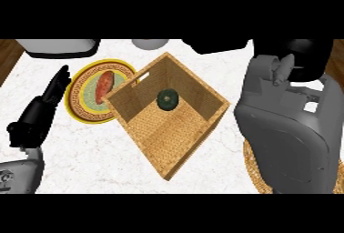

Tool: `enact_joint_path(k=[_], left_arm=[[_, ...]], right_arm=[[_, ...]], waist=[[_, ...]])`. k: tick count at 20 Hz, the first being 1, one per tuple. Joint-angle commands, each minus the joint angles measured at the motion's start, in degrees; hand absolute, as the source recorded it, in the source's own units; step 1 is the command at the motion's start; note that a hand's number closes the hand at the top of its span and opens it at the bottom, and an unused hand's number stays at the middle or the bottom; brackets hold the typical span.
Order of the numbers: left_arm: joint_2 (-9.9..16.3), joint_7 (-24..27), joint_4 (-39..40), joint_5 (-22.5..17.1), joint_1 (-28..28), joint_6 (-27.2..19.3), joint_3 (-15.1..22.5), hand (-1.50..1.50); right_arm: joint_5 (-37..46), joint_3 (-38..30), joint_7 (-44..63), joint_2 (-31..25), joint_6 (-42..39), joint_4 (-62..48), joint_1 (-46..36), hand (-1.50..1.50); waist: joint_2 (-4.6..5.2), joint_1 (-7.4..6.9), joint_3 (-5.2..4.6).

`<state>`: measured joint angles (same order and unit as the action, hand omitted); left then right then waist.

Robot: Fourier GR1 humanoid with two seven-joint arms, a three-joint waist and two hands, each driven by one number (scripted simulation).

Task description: Pick the squash from the placemat and place it in the basket

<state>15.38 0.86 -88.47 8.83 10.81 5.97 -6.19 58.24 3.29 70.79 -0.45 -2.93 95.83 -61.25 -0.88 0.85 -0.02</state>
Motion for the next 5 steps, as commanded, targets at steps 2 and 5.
enact_joint_path(k=[2,5], left_arm=[[1.0,-1.48,0.31,-0.12,1.27,-0.59,-1.68,0.0],[1.32,-1.35,-1.06,-1.31,-0.48,0.89,-1.76,0.0]], right_arm=[[6.85,-6.52,10.56,-0.39,3.69,10.24,3.18,-1.5],[9.62,-8.17,9.35,0.24,0.84,20.1,9.39,-1.5]], waist=[[-0.12,1.76,0.1],[-0.3,1.8,0.09]])
